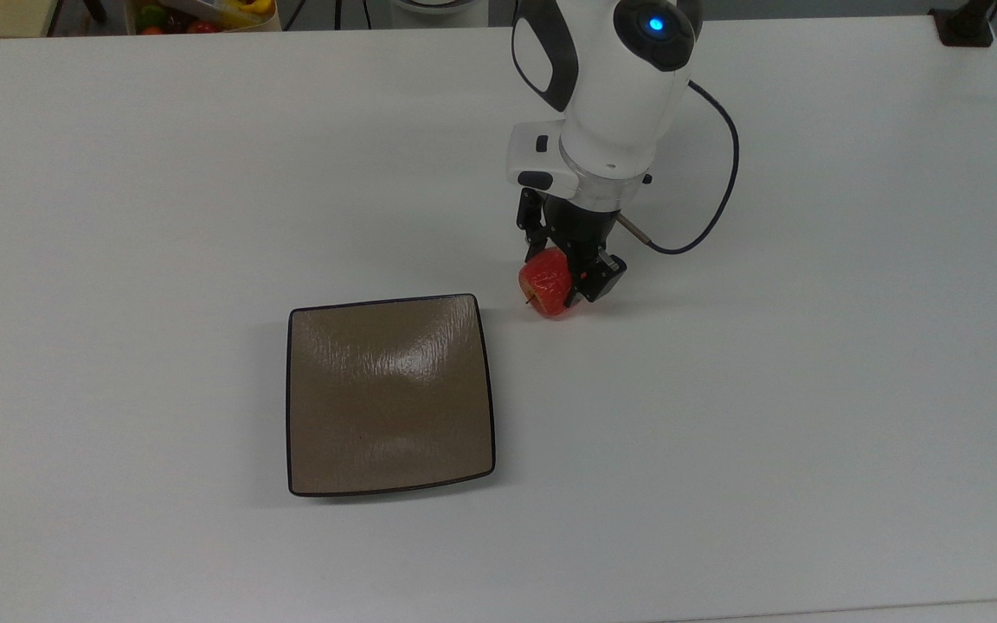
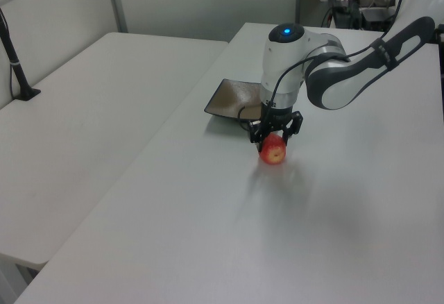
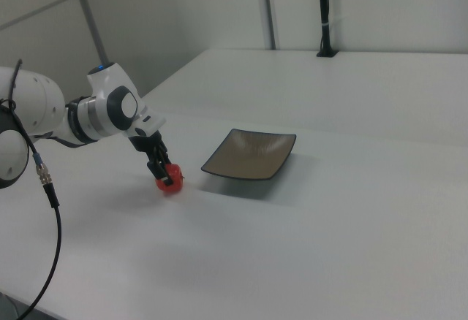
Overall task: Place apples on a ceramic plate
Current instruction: 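Close the gripper around the red apple and lift it, then carry the apple over the brown square plate and lower it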
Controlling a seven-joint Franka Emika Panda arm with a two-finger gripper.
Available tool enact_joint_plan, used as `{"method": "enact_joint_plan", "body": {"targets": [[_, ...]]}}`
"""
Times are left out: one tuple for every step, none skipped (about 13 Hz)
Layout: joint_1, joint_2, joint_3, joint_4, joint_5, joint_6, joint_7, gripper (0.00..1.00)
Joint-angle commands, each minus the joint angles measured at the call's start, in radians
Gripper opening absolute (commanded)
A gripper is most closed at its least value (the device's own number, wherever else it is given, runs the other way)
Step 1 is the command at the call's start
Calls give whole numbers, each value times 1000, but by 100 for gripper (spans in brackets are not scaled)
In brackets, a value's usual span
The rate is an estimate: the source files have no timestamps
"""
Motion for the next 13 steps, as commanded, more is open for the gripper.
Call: {"method": "enact_joint_plan", "body": {"targets": [[1, 0, -4, 24, -18, 26, 24, 49], [-5, 0, -4, 57, -15, 26, 26, 49], [-14, -6, -4, 67, -12, 24, 26, 49], [-16, -6, -6, 74, -10, 24, 24, 50], [-22, -6, -8, 94, -16, 24, 24, 51], [-31, -7, -9, 105, -18, 24, 24, 51], [-42, -9, -15, 122, -16, 24, 24, 51], [-54, -18, -21, 130, -16, 26, 24, 51], [-66, -21, -23, 131, -16, 26, 24, 51], [-78, -27, -38, 133, -15, 27, 23, 51], [-80, -35, -52, 143, -13, 34, 21, 51], [-83, -35, -70, 151, -9, 53, 18, 51], [-91, -35, -81, 151, -8, 69, 18, 51]]}}
